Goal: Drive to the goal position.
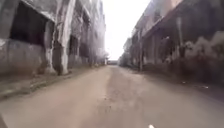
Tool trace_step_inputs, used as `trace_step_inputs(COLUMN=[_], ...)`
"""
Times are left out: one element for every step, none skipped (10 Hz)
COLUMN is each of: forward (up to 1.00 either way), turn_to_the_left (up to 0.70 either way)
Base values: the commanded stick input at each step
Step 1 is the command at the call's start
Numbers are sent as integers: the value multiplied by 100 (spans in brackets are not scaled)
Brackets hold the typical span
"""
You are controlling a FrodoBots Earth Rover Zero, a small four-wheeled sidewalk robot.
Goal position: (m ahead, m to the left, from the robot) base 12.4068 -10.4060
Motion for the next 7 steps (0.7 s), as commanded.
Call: trace_step_inputs(forward=[100, 100, 100, 100, 100, 100, 100], turn_to_the_left=[27, 27, 20, 2, 0, 0, 0])
